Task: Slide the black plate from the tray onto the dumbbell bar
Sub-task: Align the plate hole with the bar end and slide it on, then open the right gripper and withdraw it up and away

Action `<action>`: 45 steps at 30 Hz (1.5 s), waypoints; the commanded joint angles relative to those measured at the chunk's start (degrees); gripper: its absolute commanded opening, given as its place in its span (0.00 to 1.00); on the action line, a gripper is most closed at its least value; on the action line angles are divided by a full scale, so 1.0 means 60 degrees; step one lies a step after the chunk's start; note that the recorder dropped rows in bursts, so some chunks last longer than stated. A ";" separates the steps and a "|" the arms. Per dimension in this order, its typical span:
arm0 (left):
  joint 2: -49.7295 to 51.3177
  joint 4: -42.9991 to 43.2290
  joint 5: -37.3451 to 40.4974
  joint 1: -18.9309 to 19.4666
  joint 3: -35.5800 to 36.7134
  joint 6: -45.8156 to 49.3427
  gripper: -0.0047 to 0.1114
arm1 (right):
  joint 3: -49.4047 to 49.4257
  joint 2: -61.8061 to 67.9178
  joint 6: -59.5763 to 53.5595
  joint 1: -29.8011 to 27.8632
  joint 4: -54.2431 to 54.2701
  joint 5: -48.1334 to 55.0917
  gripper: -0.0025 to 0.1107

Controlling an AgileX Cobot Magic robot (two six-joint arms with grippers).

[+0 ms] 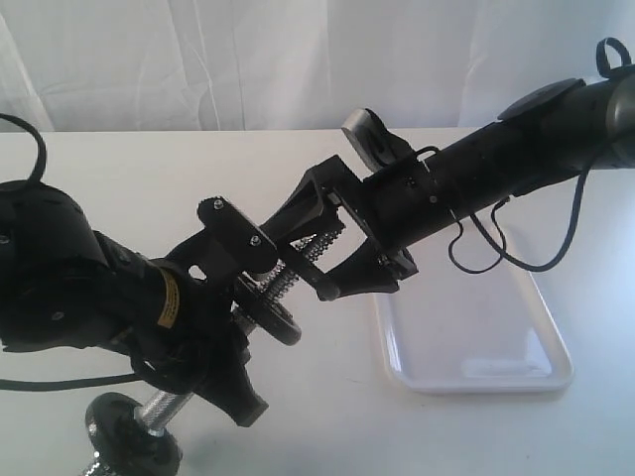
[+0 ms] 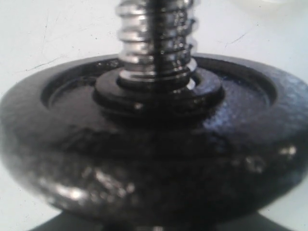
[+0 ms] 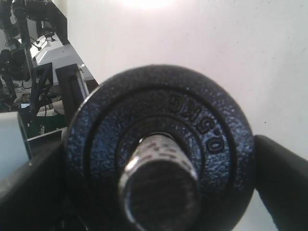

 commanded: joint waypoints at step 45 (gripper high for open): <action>-0.0519 0.0264 -0.0811 -0.0044 -0.0332 -0.0042 0.04 | 0.0475 -0.0131 -0.0968 0.0344 0.0243 0.0196 0.95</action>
